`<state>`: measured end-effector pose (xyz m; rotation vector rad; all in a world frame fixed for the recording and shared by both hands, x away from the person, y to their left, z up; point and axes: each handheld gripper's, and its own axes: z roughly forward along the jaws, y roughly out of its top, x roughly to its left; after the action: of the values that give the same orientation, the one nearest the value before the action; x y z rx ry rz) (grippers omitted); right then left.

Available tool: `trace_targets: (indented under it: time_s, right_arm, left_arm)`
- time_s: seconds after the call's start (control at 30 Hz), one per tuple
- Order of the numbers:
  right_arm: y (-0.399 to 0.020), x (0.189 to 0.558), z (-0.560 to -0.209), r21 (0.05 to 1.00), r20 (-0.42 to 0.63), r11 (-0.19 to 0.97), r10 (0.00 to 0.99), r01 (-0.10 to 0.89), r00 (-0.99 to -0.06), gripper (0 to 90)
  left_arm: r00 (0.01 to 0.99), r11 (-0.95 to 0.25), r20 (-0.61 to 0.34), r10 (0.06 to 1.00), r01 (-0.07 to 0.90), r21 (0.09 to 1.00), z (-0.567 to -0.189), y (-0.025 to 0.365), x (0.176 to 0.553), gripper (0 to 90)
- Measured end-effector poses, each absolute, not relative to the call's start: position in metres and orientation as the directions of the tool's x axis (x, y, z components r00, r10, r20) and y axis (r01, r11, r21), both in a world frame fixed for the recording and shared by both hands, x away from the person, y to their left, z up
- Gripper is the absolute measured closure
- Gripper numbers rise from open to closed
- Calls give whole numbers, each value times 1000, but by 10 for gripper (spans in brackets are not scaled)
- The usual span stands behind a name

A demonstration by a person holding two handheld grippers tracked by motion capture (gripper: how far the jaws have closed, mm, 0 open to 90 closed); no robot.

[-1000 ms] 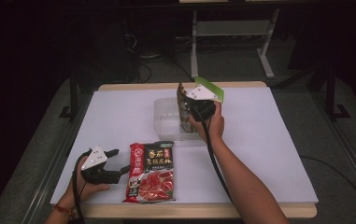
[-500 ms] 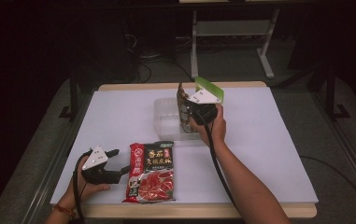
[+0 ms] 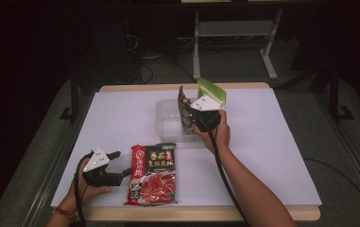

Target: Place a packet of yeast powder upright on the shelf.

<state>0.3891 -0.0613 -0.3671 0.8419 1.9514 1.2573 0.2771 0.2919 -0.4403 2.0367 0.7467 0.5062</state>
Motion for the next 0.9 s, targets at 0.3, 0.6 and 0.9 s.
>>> trace_targets:
  time_s: [0.3,0.6,0.9]
  right_arm:
    - [-71,385,-372,929,-163,323,795,180,-584,837]
    - [-77,382,-375,928,-148,319,791,194,-593,827]
    - [-81,380,-378,925,-137,319,786,205,-603,818]
  left_arm:
    - [734,-423,62,676,318,848,-441,292,277,224]
    - [733,-426,64,677,319,847,-441,292,278,224]
    - [732,-427,67,678,317,847,-440,292,277,224]
